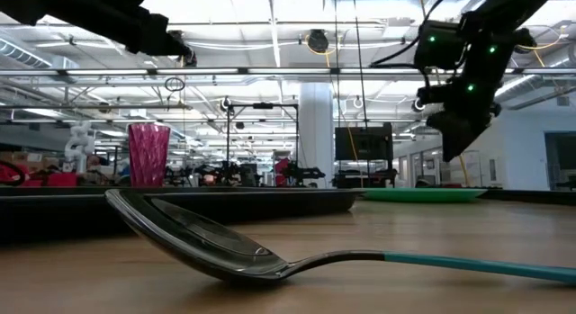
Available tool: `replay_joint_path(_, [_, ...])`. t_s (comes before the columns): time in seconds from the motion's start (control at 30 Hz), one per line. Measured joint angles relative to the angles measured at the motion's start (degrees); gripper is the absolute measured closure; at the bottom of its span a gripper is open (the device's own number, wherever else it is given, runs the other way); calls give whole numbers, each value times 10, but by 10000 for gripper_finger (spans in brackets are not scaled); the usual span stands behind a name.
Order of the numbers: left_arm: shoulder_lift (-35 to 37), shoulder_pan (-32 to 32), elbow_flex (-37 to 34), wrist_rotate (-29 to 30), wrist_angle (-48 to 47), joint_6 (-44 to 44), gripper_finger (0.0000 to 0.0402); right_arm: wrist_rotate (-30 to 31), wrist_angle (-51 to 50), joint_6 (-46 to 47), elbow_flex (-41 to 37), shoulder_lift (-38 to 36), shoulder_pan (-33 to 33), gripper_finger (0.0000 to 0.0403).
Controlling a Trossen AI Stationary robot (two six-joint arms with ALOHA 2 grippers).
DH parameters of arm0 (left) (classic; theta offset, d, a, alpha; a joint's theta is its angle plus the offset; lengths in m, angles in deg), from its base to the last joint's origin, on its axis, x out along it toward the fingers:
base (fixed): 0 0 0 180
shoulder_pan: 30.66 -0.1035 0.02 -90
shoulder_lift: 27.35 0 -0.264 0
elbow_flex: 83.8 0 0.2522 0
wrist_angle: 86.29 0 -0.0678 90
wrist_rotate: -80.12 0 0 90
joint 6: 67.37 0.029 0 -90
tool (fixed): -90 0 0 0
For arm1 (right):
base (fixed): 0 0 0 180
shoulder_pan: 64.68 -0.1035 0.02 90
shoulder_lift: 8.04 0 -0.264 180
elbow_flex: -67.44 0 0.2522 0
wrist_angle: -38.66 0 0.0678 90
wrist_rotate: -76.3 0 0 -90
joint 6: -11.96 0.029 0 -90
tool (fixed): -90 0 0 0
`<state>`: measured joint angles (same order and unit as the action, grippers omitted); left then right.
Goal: Pick and place plate/cup/fork/spoon on tray
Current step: Put the blue plate on the black food tray
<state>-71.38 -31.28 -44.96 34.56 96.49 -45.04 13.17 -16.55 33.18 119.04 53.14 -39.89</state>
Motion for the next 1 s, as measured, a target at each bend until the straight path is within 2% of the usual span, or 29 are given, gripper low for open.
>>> replay_joint_path(0.13, [0,0,0,0,33,30,370,-60,-37,-22,0,-51,72,236])
replay_joint_path(0.23, [0,0,0,-2,61,52,370,-139,-24,-57,-1,-71,119,236])
replay_joint_path(0.33, [0,0,0,-8,68,64,371,-228,7,-101,-9,-72,132,236])
replay_joint_path(0.4, [0,0,0,-9,67,68,371,-239,16,-134,-10,-62,120,236])
replay_joint_path(0.47, [0,0,0,-9,67,70,371,-233,23,-166,-10,-47,94,236])
replay_joint_path(0.67, [0,0,0,-9,61,55,371,-152,29,-252,-10,23,-16,236])
replay_joint_path(1.0, [0,0,-1,-9,43,30,371,-2,58,-283,-10,140,-129,236])
